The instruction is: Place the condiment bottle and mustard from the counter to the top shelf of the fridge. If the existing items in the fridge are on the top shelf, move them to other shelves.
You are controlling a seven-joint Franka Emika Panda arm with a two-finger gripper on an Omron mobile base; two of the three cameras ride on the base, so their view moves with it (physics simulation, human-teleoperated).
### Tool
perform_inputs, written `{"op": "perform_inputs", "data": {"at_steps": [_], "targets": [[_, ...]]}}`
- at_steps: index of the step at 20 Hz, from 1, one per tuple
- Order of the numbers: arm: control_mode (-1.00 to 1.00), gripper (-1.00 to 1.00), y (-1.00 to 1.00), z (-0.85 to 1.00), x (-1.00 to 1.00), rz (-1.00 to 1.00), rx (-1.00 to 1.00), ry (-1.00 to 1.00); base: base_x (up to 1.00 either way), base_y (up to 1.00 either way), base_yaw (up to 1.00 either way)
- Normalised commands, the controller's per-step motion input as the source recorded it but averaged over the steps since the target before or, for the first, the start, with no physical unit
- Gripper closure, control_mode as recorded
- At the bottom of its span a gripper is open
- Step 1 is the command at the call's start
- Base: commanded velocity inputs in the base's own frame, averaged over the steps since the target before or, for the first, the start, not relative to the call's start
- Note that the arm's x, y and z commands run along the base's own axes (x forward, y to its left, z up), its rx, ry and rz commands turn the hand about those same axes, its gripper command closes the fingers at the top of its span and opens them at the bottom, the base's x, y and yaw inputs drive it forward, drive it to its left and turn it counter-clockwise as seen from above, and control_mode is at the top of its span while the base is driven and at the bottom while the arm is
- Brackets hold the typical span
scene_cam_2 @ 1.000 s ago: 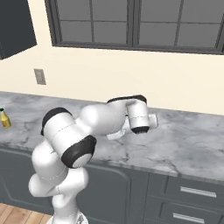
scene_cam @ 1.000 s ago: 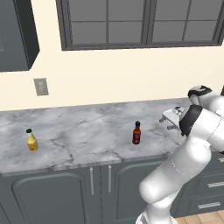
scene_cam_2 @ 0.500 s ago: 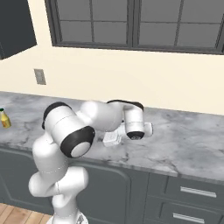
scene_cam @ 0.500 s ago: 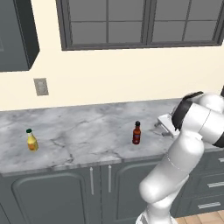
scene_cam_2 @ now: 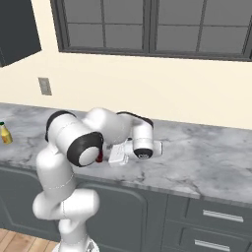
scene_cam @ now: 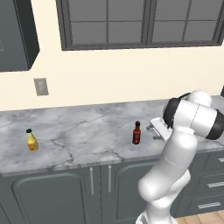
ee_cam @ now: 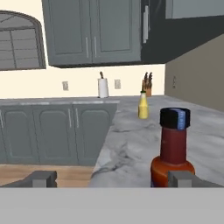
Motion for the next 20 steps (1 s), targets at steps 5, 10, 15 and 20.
{"op": "perform_inputs", "data": {"at_steps": [5, 10, 15, 20], "targets": [[-1.00, -1.00, 0.26, -0.16, 0.23, -0.05, 0.00, -0.01, 0.00, 0.00, 0.00], [-1.00, -1.00, 0.23, -0.08, 0.09, -0.06, 0.00, 0.00, 0.00, 0.00, 0.00], [-1.00, -1.00, 0.27, -0.09, 0.11, -0.07, 0.00, -0.01, 0.00, 0.00, 0.00], [-1.00, -1.00, 0.11, -0.09, 0.20, -0.05, 0.00, 0.00, 0.00, 0.00, 0.00]]}}
